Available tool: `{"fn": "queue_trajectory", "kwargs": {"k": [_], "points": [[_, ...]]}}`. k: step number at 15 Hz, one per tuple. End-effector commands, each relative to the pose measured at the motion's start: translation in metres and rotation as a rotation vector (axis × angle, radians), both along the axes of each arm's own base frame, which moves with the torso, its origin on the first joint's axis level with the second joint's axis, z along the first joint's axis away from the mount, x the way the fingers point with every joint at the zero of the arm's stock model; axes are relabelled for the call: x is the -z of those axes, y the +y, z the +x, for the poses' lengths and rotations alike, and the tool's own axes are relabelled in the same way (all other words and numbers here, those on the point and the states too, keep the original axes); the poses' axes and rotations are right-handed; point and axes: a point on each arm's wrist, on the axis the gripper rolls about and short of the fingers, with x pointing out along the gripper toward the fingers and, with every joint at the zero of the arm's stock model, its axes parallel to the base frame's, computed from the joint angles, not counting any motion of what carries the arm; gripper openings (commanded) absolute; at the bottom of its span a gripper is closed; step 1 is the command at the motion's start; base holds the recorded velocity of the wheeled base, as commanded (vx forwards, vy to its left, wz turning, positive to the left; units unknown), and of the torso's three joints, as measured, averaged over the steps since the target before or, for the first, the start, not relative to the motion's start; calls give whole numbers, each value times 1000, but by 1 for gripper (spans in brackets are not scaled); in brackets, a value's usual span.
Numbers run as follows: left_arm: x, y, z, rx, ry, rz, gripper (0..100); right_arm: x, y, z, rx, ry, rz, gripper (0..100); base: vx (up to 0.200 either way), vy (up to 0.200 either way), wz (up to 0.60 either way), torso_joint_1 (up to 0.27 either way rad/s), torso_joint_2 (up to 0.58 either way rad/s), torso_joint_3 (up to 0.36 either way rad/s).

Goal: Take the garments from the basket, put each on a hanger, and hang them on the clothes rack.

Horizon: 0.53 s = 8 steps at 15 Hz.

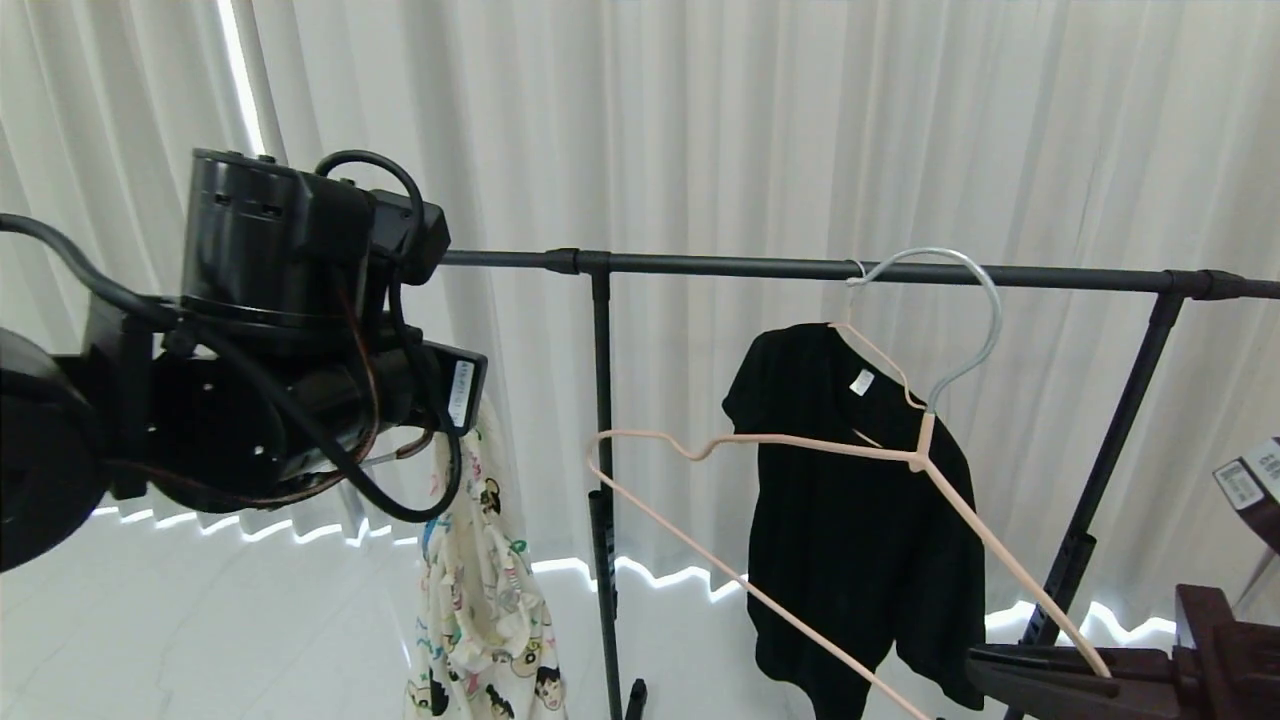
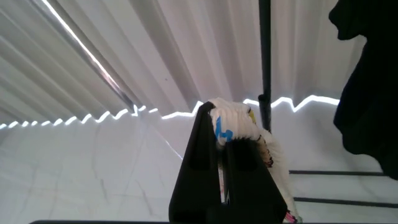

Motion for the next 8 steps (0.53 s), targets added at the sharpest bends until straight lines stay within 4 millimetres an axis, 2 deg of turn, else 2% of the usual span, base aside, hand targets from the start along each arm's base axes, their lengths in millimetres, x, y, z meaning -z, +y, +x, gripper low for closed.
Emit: {"fn": "queue_trajectory", "kwargs": {"k": [1, 6, 8], "points": [[12, -14, 18, -1, 36, -7, 0, 5, 12, 5, -20, 20, -21, 0, 0, 0, 0, 0, 0, 0], [24, -22, 34, -32, 64, -40, 0, 4, 31, 8, -93, 30, -9, 0, 0, 0, 0, 0, 0, 0], [26, -18, 39, -54, 69, -37, 0, 4, 34, 7, -96, 55, -3, 0, 0, 0, 0, 0, 0, 0]]}}
